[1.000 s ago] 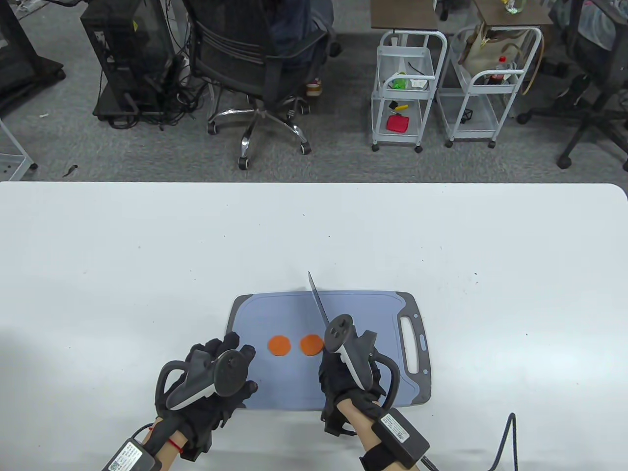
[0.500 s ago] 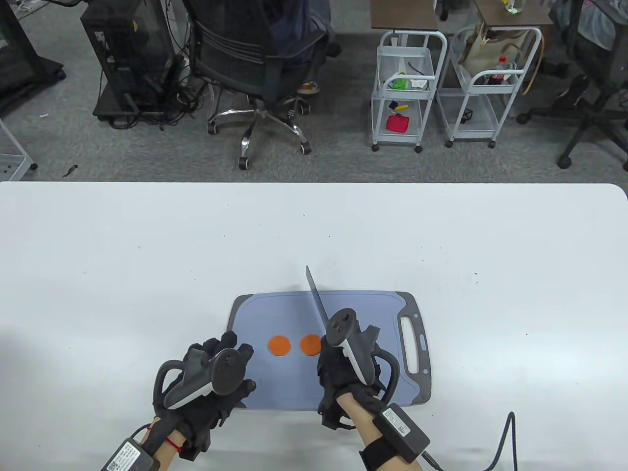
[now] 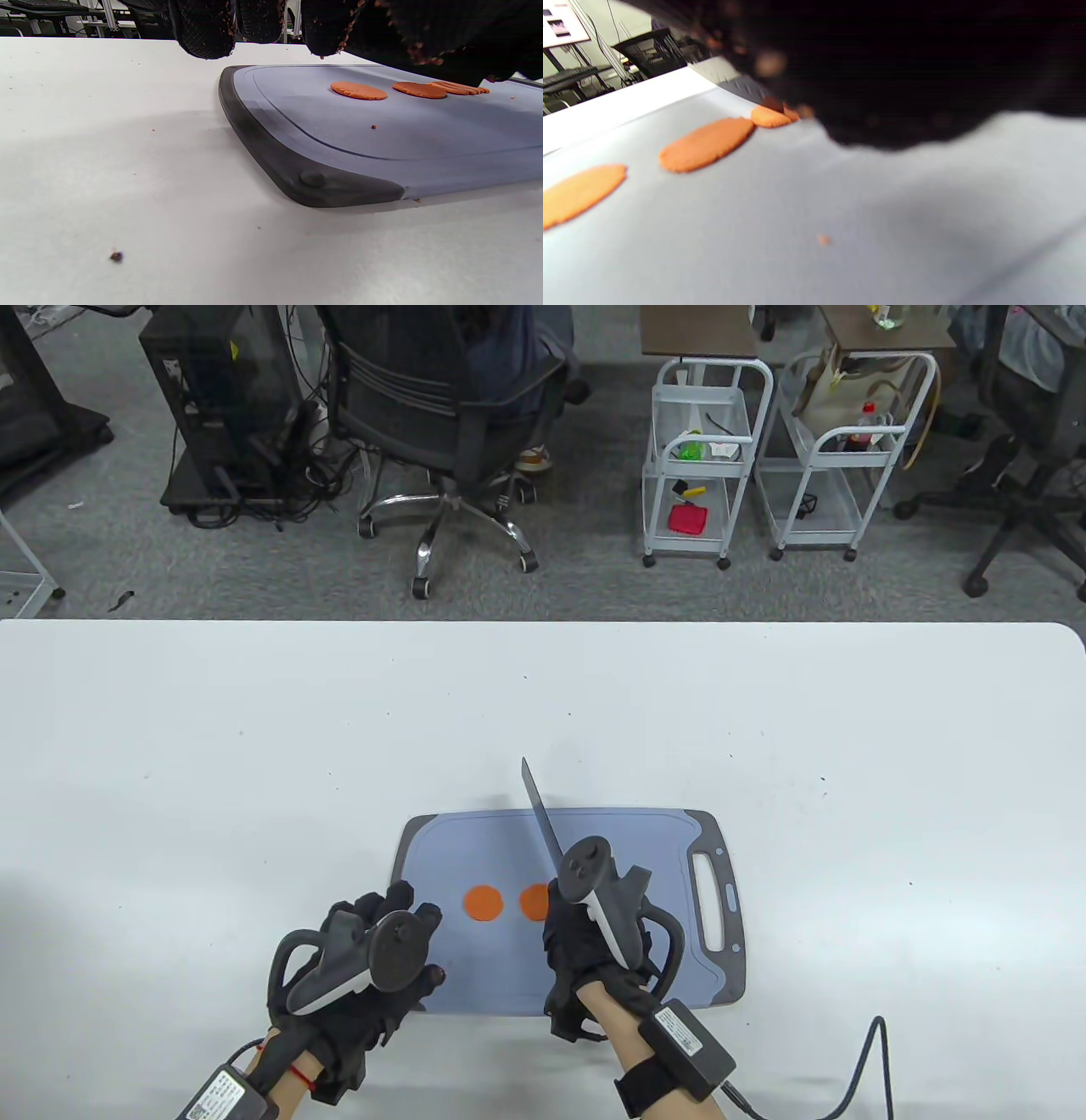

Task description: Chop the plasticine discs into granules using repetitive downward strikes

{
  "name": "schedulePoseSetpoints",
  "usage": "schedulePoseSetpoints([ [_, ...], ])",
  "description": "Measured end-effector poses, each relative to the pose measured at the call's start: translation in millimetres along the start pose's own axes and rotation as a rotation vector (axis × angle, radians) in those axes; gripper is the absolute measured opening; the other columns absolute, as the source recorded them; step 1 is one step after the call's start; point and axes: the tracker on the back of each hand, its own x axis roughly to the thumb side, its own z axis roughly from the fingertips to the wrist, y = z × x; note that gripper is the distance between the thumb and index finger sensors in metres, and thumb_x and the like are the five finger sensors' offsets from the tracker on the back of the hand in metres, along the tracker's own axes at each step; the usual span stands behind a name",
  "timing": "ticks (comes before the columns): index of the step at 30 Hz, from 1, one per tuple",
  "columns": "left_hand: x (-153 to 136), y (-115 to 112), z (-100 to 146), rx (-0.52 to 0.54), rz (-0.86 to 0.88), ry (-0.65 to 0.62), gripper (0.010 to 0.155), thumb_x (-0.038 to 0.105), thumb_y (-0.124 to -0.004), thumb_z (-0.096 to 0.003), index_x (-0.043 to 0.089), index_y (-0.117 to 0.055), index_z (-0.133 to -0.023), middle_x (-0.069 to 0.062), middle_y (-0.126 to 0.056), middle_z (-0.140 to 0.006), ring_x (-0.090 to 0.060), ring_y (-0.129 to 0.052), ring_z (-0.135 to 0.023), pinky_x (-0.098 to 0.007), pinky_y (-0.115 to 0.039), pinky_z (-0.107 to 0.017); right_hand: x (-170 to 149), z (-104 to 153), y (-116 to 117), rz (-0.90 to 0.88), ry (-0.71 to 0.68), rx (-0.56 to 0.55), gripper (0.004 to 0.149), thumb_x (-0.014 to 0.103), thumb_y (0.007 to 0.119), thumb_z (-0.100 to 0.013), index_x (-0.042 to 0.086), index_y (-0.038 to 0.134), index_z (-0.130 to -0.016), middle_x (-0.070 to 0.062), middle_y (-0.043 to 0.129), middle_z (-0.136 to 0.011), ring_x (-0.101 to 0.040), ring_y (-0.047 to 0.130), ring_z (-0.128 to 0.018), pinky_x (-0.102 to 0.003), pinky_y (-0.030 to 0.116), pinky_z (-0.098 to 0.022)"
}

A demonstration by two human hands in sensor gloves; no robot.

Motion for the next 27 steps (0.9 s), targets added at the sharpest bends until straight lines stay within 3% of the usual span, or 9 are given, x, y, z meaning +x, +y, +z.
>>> schedulePoseSetpoints([
  [10,0,-1,1,-0.002,0.005,0.0,0.076,0.062,-0.061,-0.0381,0.034,-0.058,-0.108,-0.012,-0.048,-0.124,-0.046,-0.064,-0.107,-0.066,-0.047,-0.075,12,-24,2,-0.013,0.01,-0.008,0.052,0.051,0.073,-0.049,0.008,0.085,-0.075,0.001,0.099,-0.038,-0.012,0.106,0.002,-0.041,0.095,-0.006],
  [16,0,-1,-1,-0.008,-0.001,0.005,0.076,0.062,-0.061,-0.0381,0.034,-0.058,-0.108,-0.012,-0.048,-0.124,-0.046,-0.064,-0.107,-0.066,-0.047,-0.075,4,-1,-7,-0.019,-0.012,-0.022,0.052,0.05,0.073,-0.049,0.007,0.085,-0.076,0.0,0.099,-0.038,-0.013,0.107,0.001,-0.041,0.095,-0.005],
  [19,1,-2,-1,-0.012,-0.007,0.002,0.076,0.062,-0.061,-0.0381,0.034,-0.058,-0.109,-0.013,-0.048,-0.124,-0.046,-0.063,-0.107,-0.066,-0.047,-0.075,3,-4,2,0.013,0.021,0.036,0.052,0.05,0.073,-0.05,0.006,0.084,-0.076,-0.001,0.099,-0.038,-0.013,0.107,0.001,-0.042,0.095,-0.005],
  [20,2,-2,0,-0.011,-0.007,-0.001,0.076,0.062,-0.061,-0.0381,0.034,-0.058,-0.109,-0.013,-0.048,-0.124,-0.046,-0.063,-0.108,-0.066,-0.047,-0.075,3,-2,3,-0.011,0.023,0.003,0.052,0.05,0.073,-0.049,0.007,0.084,-0.076,0.0,0.099,-0.038,-0.013,0.107,0.002,-0.041,0.095,-0.005],
  [27,0,-1,1,0.0,0.002,0.001,0.076,0.063,-0.061,-0.038,0.034,-0.058,-0.108,-0.012,-0.048,-0.124,-0.046,-0.064,-0.107,-0.066,-0.047,-0.075,17,-24,6,-0.022,0.023,-0.012,0.052,0.051,0.073,-0.049,0.008,0.084,-0.075,0.002,0.098,-0.038,-0.012,0.106,0.002,-0.041,0.095,-0.006],
])
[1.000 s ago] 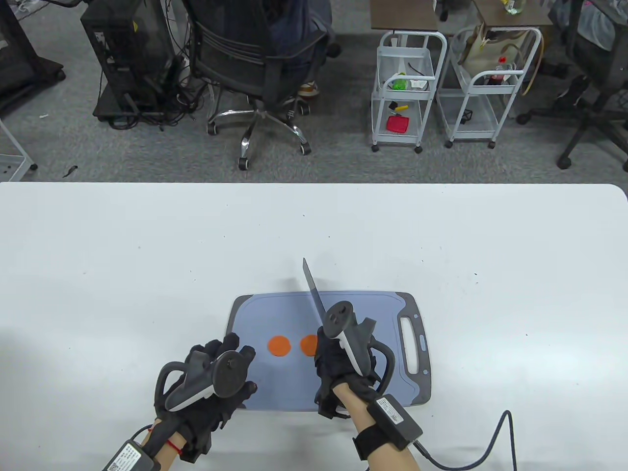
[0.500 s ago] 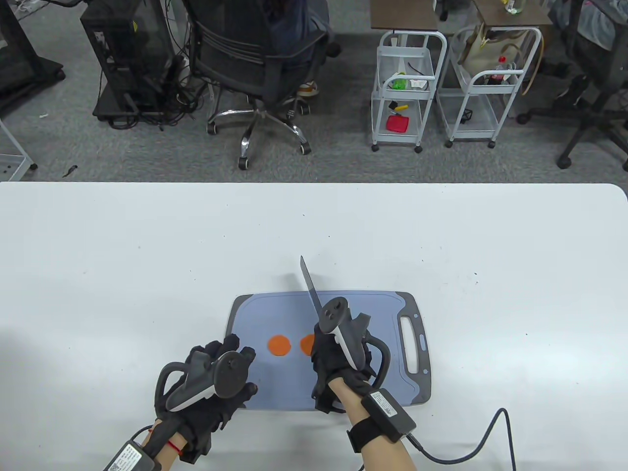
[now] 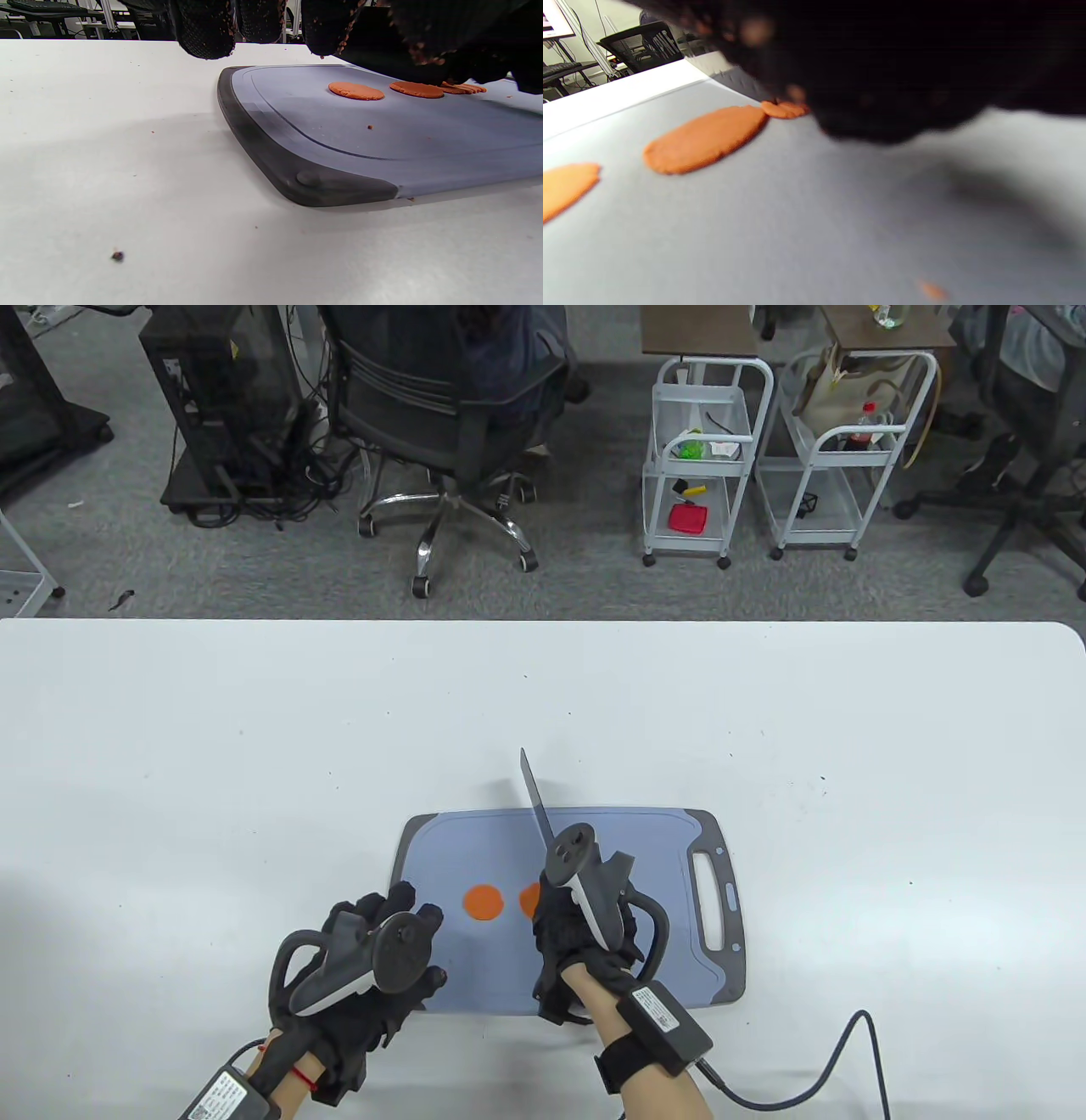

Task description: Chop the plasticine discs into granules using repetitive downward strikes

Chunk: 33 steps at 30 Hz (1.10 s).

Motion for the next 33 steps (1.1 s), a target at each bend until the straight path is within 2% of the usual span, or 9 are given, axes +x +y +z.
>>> schedulePoseSetpoints([
  [3,-1,1,0,-0.004,0.013,-0.001,0.076,0.062,-0.061,-0.0381,0.034,-0.058,-0.109,-0.012,-0.048,-0.124,-0.046,-0.063,-0.107,-0.066,-0.047,-0.075,-4,15,-7,-0.015,-0.059,-0.028,0.052,0.05,0.072,-0.049,0.008,0.084,-0.077,0.0,0.099,-0.039,-0.012,0.107,0.0,-0.041,0.095,-0.006],
  [7,0,0,-1,-0.009,-0.007,0.001,0.076,0.062,-0.061,-0.0381,0.034,-0.058,-0.109,-0.013,-0.048,-0.124,-0.046,-0.063,-0.107,-0.066,-0.047,-0.075,-9,34,-8,0.011,-0.042,0.002,0.052,0.05,0.072,-0.049,0.007,0.084,-0.078,-0.001,0.099,-0.04,-0.013,0.108,-0.001,-0.041,0.095,-0.007],
  [10,2,-1,0,-0.019,-0.017,-0.004,0.076,0.063,-0.061,-0.0381,0.034,-0.057,-0.109,-0.012,-0.048,-0.124,-0.046,-0.063,-0.107,-0.066,-0.047,-0.075,-9,31,1,0.029,0.016,0.041,0.052,0.049,0.072,-0.049,0.006,0.084,-0.077,-0.002,0.099,-0.04,-0.014,0.107,-0.001,-0.042,0.095,-0.006],
  [12,3,-1,0,-0.019,-0.013,-0.008,0.076,0.063,-0.061,-0.038,0.035,-0.058,-0.108,-0.012,-0.048,-0.124,-0.046,-0.064,-0.107,-0.066,-0.047,-0.075,-5,31,6,0.042,0.023,-0.003,0.052,0.05,0.073,-0.05,0.005,0.082,-0.076,-0.001,0.098,-0.038,-0.014,0.107,0.001,-0.042,0.095,-0.005],
  [18,2,-1,0,-0.019,-0.009,-0.001,0.076,0.062,-0.061,-0.0381,0.034,-0.057,-0.109,-0.012,-0.048,-0.124,-0.046,-0.064,-0.107,-0.066,-0.047,-0.075,2,9,2,0.001,0.005,0.035,0.052,0.051,0.073,-0.049,0.008,0.083,-0.076,0.001,0.098,-0.038,-0.013,0.107,0.0,-0.041,0.095,-0.006],
  [21,1,-1,0,-0.025,0.002,0.001,0.076,0.062,-0.061,-0.0381,0.034,-0.057,-0.108,-0.013,-0.048,-0.124,-0.046,-0.064,-0.107,-0.066,-0.047,-0.075,-1,22,-5,-0.004,-0.043,-0.026,0.052,0.05,0.073,-0.049,0.008,0.084,-0.077,-0.001,0.099,-0.039,-0.013,0.107,0.0,-0.042,0.095,-0.006],
  [25,2,-2,-2,-0.037,-0.006,0.005,0.076,0.062,-0.061,-0.038,0.034,-0.058,-0.109,-0.013,-0.048,-0.124,-0.046,-0.064,-0.107,-0.066,-0.047,-0.075,-4,37,-6,-0.006,-0.01,0.018,0.053,0.049,0.073,-0.05,0.006,0.084,-0.077,-0.002,0.099,-0.039,-0.014,0.107,0.0,-0.042,0.095,-0.006],
  [29,2,-1,-1,-0.037,-0.015,0.003,0.076,0.062,-0.061,-0.0381,0.034,-0.058,-0.109,-0.013,-0.048,-0.124,-0.046,-0.064,-0.107,-0.066,-0.047,-0.075,-4,35,9,0.038,0.041,-0.009,0.053,0.049,0.073,-0.05,0.005,0.082,-0.076,-0.001,0.098,-0.038,-0.014,0.107,0.001,-0.043,0.095,-0.005],
  [33,3,0,-1,-0.026,-0.018,0.003,0.076,0.062,-0.061,-0.0381,0.034,-0.057,-0.109,-0.013,-0.048,-0.124,-0.046,-0.064,-0.107,-0.066,-0.047,-0.075,8,19,8,0.028,0.052,0.012,0.052,0.05,0.073,-0.049,0.005,0.082,-0.075,0.0,0.098,-0.037,-0.014,0.106,0.002,-0.043,0.095,-0.005],
])
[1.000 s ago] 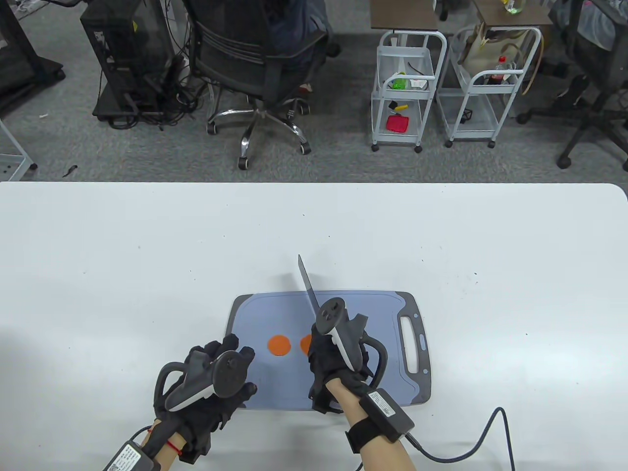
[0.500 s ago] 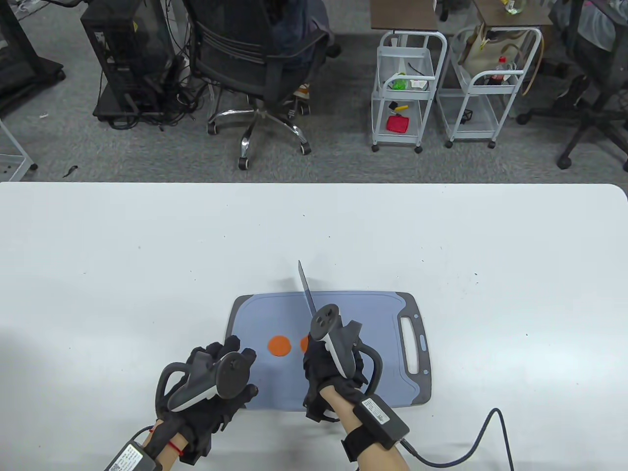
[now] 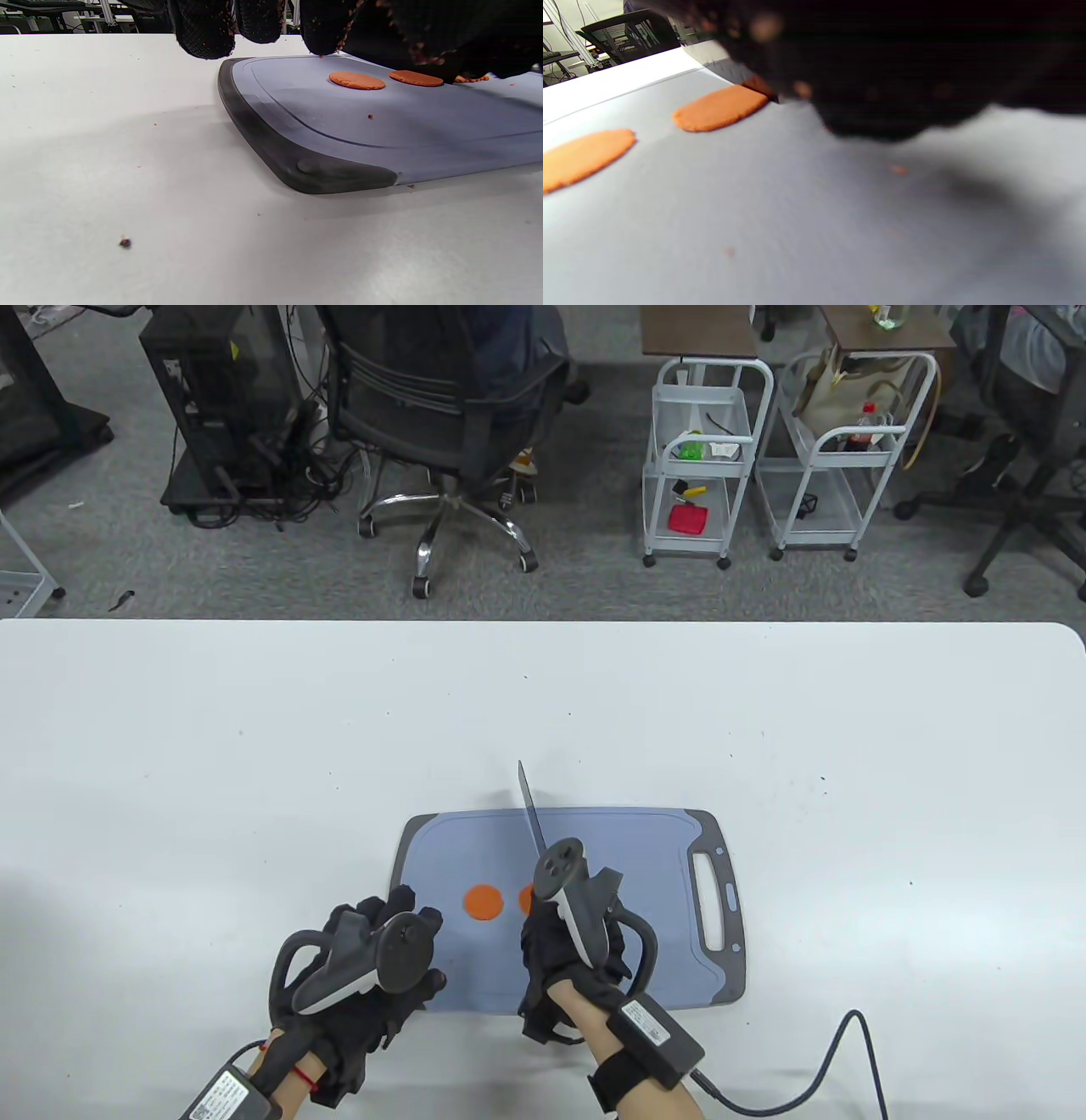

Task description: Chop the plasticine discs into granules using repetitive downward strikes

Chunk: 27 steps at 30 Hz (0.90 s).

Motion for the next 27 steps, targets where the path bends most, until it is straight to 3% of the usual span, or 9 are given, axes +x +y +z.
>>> schedulePoseSetpoints([
  [3,0,0,1,0.004,0.003,-0.003,0.076,0.062,-0.061,-0.0381,0.034,-0.057,-0.109,-0.013,-0.048,-0.124,-0.046,-0.064,-0.107,-0.066,-0.047,-0.075,1,-7,-7,0.011,-0.026,0.033,0.052,0.051,0.072,-0.049,0.008,0.083,-0.077,0.001,0.098,-0.039,-0.013,0.107,0.0,-0.042,0.095,-0.007],
  [6,0,0,1,-0.007,0.008,-0.003,0.076,0.062,-0.061,-0.0381,0.034,-0.057,-0.109,-0.012,-0.048,-0.124,-0.046,-0.063,-0.107,-0.066,-0.047,-0.075,-6,8,-14,-0.05,-0.072,-0.027,0.053,0.05,0.072,-0.049,0.007,0.084,-0.077,-0.001,0.099,-0.039,-0.015,0.107,0.0,-0.042,0.095,-0.006],
  [9,0,0,1,-0.006,-0.002,-0.003,0.076,0.062,-0.061,-0.0381,0.034,-0.057,-0.108,-0.013,-0.048,-0.124,-0.046,-0.064,-0.107,-0.066,-0.047,-0.075,-8,20,-8,0.012,-0.059,-0.025,0.053,0.05,0.073,-0.049,0.007,0.085,-0.077,-0.002,0.1,-0.04,-0.015,0.108,0.0,-0.043,0.095,-0.006],
  [16,2,1,3,-0.001,0.004,-0.007,0.076,0.062,-0.061,-0.0381,0.034,-0.057,-0.109,-0.013,-0.048,-0.124,-0.046,-0.064,-0.107,-0.066,-0.047,-0.075,6,5,2,0.057,-0.02,-0.004,0.052,0.05,0.073,-0.05,0.006,0.081,-0.076,0.001,0.098,-0.038,-0.014,0.107,0.001,-0.043,0.095,-0.007],
  [20,1,1,4,0.001,0.007,-0.007,0.076,0.063,-0.061,-0.0381,0.034,-0.057,-0.109,-0.013,-0.048,-0.124,-0.046,-0.064,-0.107,-0.066,-0.047,-0.075,8,-5,-4,0.029,-0.044,0.006,0.052,0.051,0.072,-0.049,0.008,0.083,-0.077,0.001,0.099,-0.04,-0.014,0.108,-0.001,-0.042,0.096,-0.008],
  [24,2,1,3,-0.005,0.006,-0.01,0.076,0.062,-0.061,-0.0382,0.034,-0.057,-0.109,-0.012,-0.048,-0.124,-0.046,-0.063,-0.107,-0.066,-0.047,-0.075,-1,17,-17,-0.014,-0.107,-0.053,0.053,0.05,0.073,-0.049,0.007,0.084,-0.077,-0.001,0.099,-0.04,-0.015,0.108,-0.001,-0.043,0.095,-0.007],
  [27,4,0,3,-0.013,-0.012,-0.011,0.076,0.063,-0.061,-0.0382,0.034,-0.057,-0.109,-0.012,-0.048,-0.124,-0.046,-0.063,-0.107,-0.066,-0.047,-0.075,-3,23,-15,0.053,-0.102,0.003,0.053,0.05,0.073,-0.05,0.007,0.084,-0.078,-0.002,0.099,-0.04,-0.015,0.108,-0.001,-0.043,0.095,-0.007],
])
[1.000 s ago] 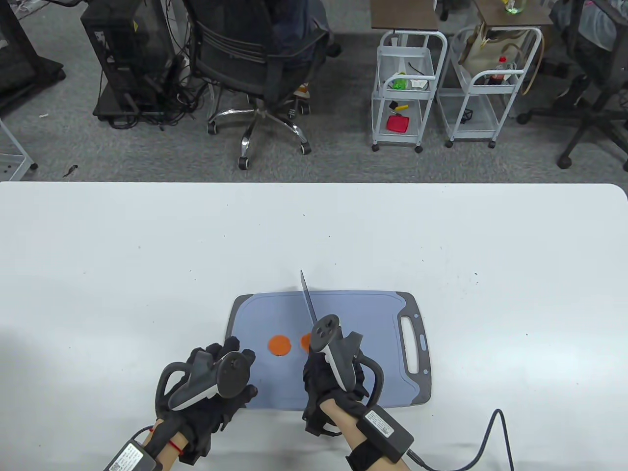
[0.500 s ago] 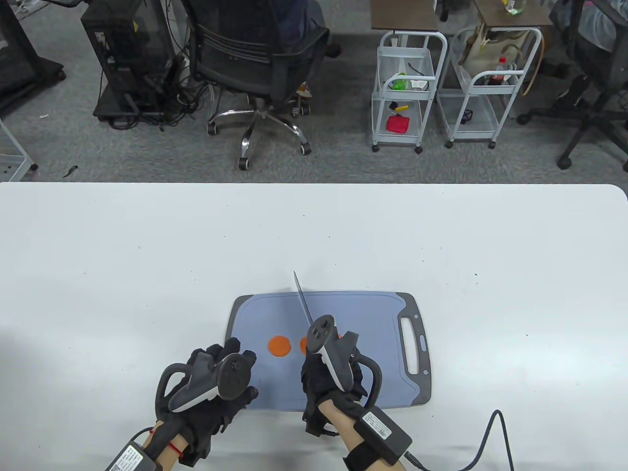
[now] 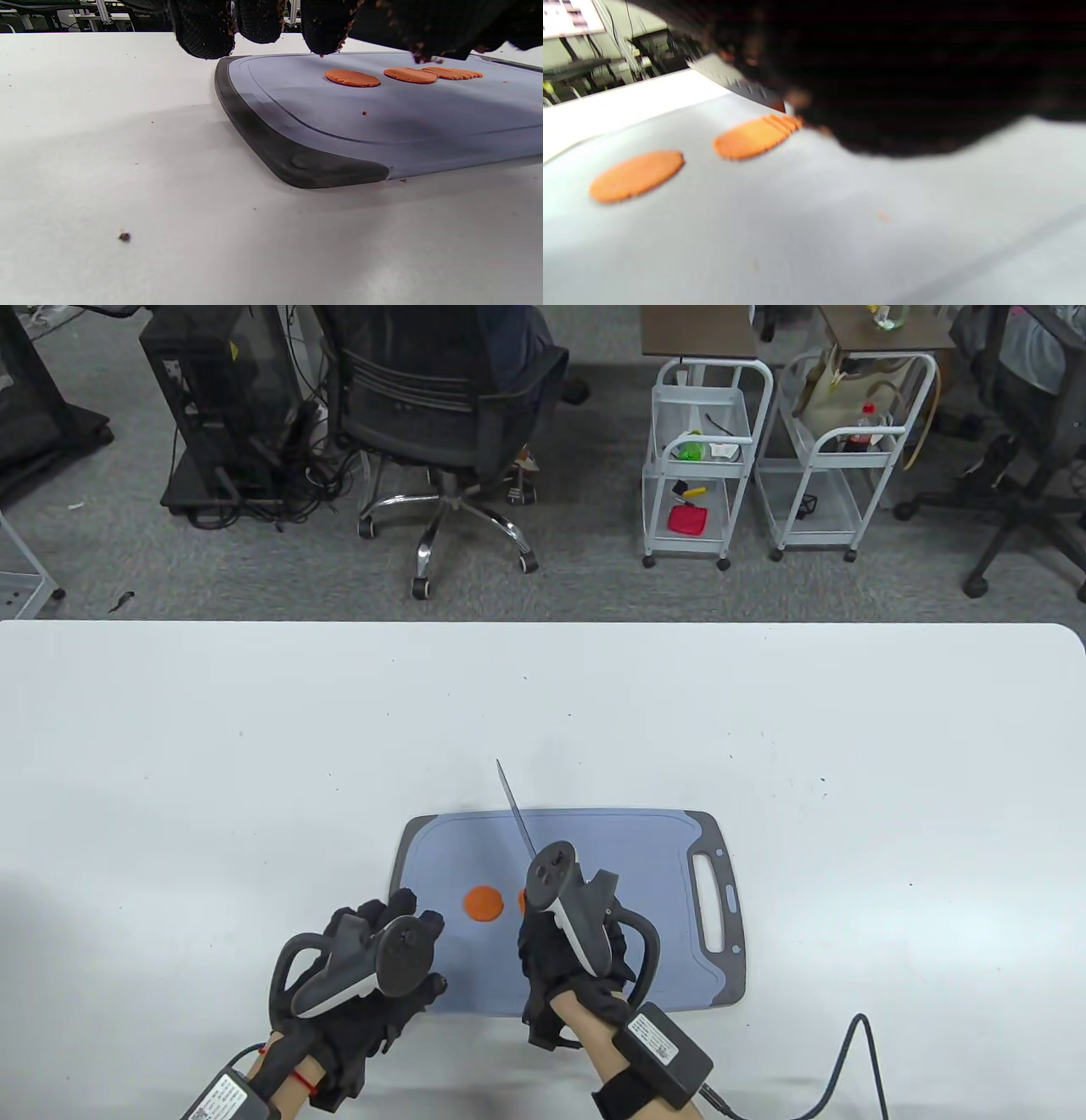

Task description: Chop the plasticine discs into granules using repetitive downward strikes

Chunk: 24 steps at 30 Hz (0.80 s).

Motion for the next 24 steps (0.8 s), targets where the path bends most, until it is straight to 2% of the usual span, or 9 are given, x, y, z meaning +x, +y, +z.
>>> schedulePoseSetpoints([
  [2,1,0,0,0.0,0.001,-0.003,0.077,0.063,-0.061,-0.0381,0.034,-0.057,-0.109,-0.013,-0.048,-0.124,-0.046,-0.064,-0.107,-0.066,-0.047,-0.075,0,-2,9,0.026,0.034,0.049,0.053,0.05,0.073,-0.05,0.006,0.083,-0.078,-0.002,0.099,-0.04,-0.015,0.108,-0.002,-0.043,0.095,-0.007],
  [3,2,0,0,0.0,0.002,-0.005,0.076,0.062,-0.061,-0.0381,0.034,-0.057,-0.109,-0.013,-0.048,-0.124,-0.046,-0.064,-0.107,-0.066,-0.047,-0.075,2,-1,12,0.039,0.032,0.011,0.053,0.049,0.073,-0.05,0.006,0.083,-0.077,-0.002,0.099,-0.04,-0.015,0.108,-0.001,-0.043,0.095,-0.007],
  [4,2,0,0,0.0,0.003,-0.006,0.076,0.063,-0.061,-0.0381,0.034,-0.057,-0.109,-0.013,-0.048,-0.124,-0.046,-0.064,-0.107,-0.066,-0.047,-0.075,4,-3,16,0.066,0.045,0.025,0.052,0.05,0.072,-0.05,0.006,0.081,-0.078,0.0,0.098,-0.04,-0.014,0.108,-0.002,-0.043,0.096,-0.008],
  [5,2,0,1,0.0,0.004,-0.005,0.076,0.062,-0.061,-0.0381,0.034,-0.057,-0.109,-0.012,-0.048,-0.124,-0.046,-0.064,-0.107,-0.066,-0.047,-0.075,2,-6,18,0.027,0.03,-0.016,0.052,0.05,0.072,-0.05,0.007,0.08,-0.077,0.001,0.098,-0.04,-0.013,0.108,-0.001,-0.042,0.097,-0.008],
  [8,1,0,1,0.0,0.007,-0.001,0.076,0.063,-0.061,-0.0381,0.034,-0.057,-0.109,-0.013,-0.048,-0.124,-0.046,-0.064,-0.107,-0.066,-0.047,-0.075,6,-22,15,-0.035,0.047,0.048,0.052,0.051,0.072,-0.05,0.006,0.081,-0.077,0.001,0.097,-0.039,-0.013,0.108,0.0,-0.043,0.096,-0.007],
  [11,1,0,2,0.001,0.012,-0.002,0.076,0.062,-0.061,-0.0381,0.034,-0.057,-0.109,-0.013,-0.048,-0.124,-0.046,-0.064,-0.107,-0.066,-0.047,-0.075,12,-27,11,-0.019,0.032,0.04,0.052,0.051,0.071,-0.05,0.008,0.082,-0.078,0.001,0.098,-0.04,-0.013,0.108,-0.002,-0.042,0.096,-0.008],
  [14,0,1,1,0.001,0.021,-0.004,0.076,0.062,-0.061,-0.0382,0.034,-0.057,-0.109,-0.013,-0.048,-0.124,-0.046,-0.064,-0.107,-0.066,-0.047,-0.075,8,-14,-1,-0.109,-0.015,-0.009,0.052,0.051,0.072,-0.05,0.008,0.083,-0.078,0.0,0.099,-0.041,-0.014,0.108,-0.002,-0.042,0.096,-0.008],
  [17,-1,1,0,0.004,0.01,0.001,0.076,0.062,-0.061,-0.0381,0.034,-0.057,-0.109,-0.013,-0.048,-0.124,-0.046,-0.064,-0.107,-0.066,-0.047,-0.075,5,1,-6,-0.011,-0.013,-0.04,0.052,0.05,0.072,-0.05,0.007,0.083,-0.078,-0.001,0.099,-0.041,-0.014,0.108,-0.002,-0.043,0.096,-0.008],
  [24,1,-1,0,-0.014,0.0,-0.003,0.076,0.062,-0.061,-0.038,0.034,-0.057,-0.109,-0.012,-0.049,-0.124,-0.046,-0.064,-0.107,-0.066,-0.047,-0.075,2,-4,13,0.02,0.061,0.029,0.052,0.05,0.072,-0.051,0.006,0.081,-0.078,-0.001,0.098,-0.04,-0.014,0.108,-0.001,-0.043,0.095,-0.008],
])
